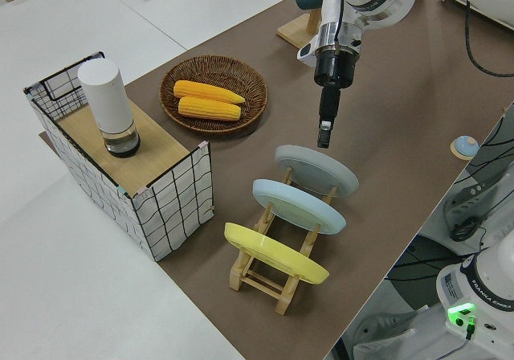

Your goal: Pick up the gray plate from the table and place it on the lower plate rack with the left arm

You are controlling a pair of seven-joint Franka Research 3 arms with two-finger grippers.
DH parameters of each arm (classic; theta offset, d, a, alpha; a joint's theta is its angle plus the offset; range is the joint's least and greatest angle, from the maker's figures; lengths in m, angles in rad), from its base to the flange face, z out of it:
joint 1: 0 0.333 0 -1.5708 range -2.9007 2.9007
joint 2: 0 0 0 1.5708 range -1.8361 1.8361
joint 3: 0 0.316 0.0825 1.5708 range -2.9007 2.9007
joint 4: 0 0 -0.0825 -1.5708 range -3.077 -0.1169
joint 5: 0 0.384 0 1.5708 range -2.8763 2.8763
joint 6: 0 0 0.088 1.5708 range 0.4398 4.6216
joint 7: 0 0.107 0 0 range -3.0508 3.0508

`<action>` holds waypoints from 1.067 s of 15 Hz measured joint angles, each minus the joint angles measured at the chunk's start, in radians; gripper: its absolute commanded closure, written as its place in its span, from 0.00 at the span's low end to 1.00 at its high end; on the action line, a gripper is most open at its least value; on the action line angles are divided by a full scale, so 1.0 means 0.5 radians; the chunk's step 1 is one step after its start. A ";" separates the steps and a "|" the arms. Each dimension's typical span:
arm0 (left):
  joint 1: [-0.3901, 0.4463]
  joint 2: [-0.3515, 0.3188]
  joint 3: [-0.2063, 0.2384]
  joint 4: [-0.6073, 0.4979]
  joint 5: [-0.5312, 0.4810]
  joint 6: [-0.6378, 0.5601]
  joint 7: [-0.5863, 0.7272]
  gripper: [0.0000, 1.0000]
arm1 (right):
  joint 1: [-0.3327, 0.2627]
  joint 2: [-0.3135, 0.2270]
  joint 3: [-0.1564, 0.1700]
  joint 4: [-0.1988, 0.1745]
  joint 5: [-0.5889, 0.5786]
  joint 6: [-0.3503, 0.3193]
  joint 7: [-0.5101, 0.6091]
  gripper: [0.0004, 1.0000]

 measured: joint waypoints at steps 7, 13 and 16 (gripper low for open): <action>-0.013 -0.016 -0.006 0.128 -0.319 0.013 0.000 0.01 | 0.000 0.000 0.000 0.000 0.000 0.000 0.000 0.02; -0.012 -0.181 -0.005 0.412 -0.788 0.166 0.001 0.00 | 0.000 0.000 0.000 0.000 0.000 0.000 0.000 0.02; -0.009 -0.312 0.017 0.485 -1.023 0.210 0.001 0.01 | 0.000 0.000 0.000 0.000 0.000 0.000 0.000 0.02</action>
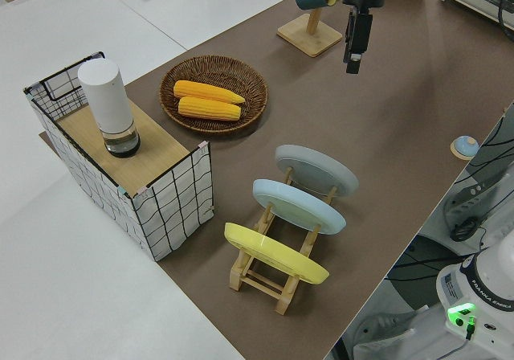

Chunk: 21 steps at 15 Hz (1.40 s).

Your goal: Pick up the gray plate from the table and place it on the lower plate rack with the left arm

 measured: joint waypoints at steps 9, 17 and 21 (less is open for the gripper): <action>0.090 -0.297 0.178 0.012 -0.429 0.082 0.921 0.00 | 0.000 0.000 0.000 0.000 0.000 0.000 0.000 0.02; 0.104 -0.332 0.231 0.021 -0.583 0.172 1.383 0.00 | 0.000 0.000 0.000 0.000 0.000 0.000 0.000 0.02; 0.104 -0.336 0.231 0.050 -0.585 0.203 1.383 0.00 | 0.000 0.000 0.000 0.000 0.000 0.000 0.000 0.02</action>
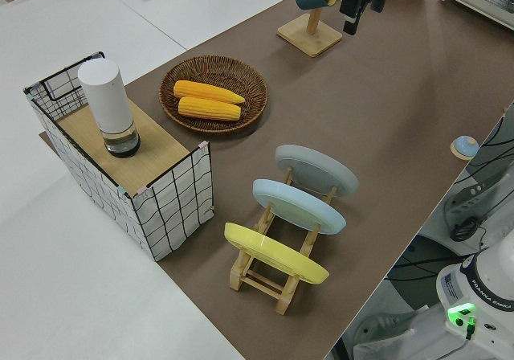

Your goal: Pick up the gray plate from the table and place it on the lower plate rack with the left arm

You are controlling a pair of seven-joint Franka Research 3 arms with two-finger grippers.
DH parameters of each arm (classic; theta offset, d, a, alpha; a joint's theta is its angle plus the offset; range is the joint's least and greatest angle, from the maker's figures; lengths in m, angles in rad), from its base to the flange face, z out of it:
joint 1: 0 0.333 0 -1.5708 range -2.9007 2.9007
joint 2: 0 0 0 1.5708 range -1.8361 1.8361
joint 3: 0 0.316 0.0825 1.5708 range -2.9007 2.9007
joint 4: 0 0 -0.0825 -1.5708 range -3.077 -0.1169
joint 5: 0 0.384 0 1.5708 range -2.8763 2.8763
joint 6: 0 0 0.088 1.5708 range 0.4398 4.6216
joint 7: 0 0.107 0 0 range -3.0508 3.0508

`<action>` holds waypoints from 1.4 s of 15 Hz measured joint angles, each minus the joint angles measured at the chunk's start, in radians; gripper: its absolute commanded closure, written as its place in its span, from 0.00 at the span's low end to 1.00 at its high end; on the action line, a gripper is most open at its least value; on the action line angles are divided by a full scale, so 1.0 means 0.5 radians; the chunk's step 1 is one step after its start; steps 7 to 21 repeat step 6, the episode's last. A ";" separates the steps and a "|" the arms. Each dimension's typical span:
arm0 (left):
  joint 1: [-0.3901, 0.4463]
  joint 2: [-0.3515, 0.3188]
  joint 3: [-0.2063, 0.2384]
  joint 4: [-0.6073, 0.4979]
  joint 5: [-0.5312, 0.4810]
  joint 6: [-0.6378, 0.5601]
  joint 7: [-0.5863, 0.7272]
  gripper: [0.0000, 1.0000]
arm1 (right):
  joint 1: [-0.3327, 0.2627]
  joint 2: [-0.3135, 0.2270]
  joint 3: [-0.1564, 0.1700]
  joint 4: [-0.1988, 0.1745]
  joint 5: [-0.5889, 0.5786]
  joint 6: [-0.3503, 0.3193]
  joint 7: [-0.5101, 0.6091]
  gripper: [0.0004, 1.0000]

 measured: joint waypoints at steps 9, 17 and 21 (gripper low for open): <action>0.000 -0.004 0.001 0.014 0.043 0.006 -0.118 0.00 | 0.000 0.000 0.000 0.000 0.000 0.000 0.000 0.02; 0.000 -0.004 0.001 0.014 0.043 0.006 -0.118 0.00 | 0.000 0.000 0.000 0.000 0.000 0.000 0.000 0.02; 0.000 -0.004 0.001 0.014 0.043 0.006 -0.118 0.00 | 0.000 0.000 0.000 0.000 0.000 0.000 0.000 0.02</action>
